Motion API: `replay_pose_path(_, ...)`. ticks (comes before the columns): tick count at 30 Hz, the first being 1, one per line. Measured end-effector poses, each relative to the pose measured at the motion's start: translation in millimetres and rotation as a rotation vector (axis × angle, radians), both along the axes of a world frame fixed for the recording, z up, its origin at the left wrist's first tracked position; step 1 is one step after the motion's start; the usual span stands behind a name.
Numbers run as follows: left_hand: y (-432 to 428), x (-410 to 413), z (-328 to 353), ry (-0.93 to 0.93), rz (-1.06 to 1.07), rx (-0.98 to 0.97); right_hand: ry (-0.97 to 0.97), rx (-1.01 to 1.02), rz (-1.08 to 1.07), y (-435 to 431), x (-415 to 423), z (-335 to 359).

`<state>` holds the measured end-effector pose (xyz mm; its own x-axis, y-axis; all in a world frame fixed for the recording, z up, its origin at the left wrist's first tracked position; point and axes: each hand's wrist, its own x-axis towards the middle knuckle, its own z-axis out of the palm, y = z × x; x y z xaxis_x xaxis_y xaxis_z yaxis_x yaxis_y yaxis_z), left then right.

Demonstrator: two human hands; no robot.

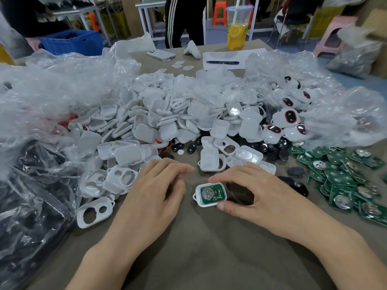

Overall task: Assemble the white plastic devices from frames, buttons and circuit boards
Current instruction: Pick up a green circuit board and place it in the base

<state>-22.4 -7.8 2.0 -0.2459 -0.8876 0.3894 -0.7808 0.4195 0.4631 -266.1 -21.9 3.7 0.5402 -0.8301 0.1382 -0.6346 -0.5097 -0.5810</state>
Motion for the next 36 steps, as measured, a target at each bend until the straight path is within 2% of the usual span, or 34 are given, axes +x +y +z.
replay_pose_path(4,-3.3,0.8,-3.2,0.038,0.041,-0.011,-0.009,0.004,-0.008,0.3,-0.1,-2.1)
replay_pose_path(9,-6.1,0.7,-1.8,0.074,0.078,-0.013,-0.183,-0.009,-0.056,5.3,1.1,-0.4)
replay_pose_path(14,-6.2,1.2,-3.5,0.063,0.141,-0.009,-0.347,-0.332,-0.332,9.4,-1.9,2.8)
replay_pose_path(18,-6.2,-0.7,-5.3,0.047,0.139,0.002,-0.450,-0.321,-0.519,17.0,-8.4,-1.8)
replay_pose_path(20,-5.9,0.3,-7.1,0.049,0.127,0.014,-0.411,-0.327,-0.587,25.8,-10.7,-4.3)
replay_pose_path(24,-1.4,-0.8,-2.7,0.081,0.161,-0.015,-0.203,-0.322,-0.736,45.9,-15.2,-7.5)
replay_pose_path(28,1.4,-3.9,-0.2,0.039,0.249,-0.021,-0.060,-0.141,-0.802,57.3,-18.8,-6.4)
replay_pose_path(31,1.6,-2.8,0.0,0.058,0.302,-0.030,-0.011,-0.091,-0.778,59.3,-18.3,-5.3)
replay_pose_path(36,0.5,-1.1,-2.5,0.055,0.357,-0.051,-0.074,-0.107,-0.776,59.9,-18.7,-4.9)
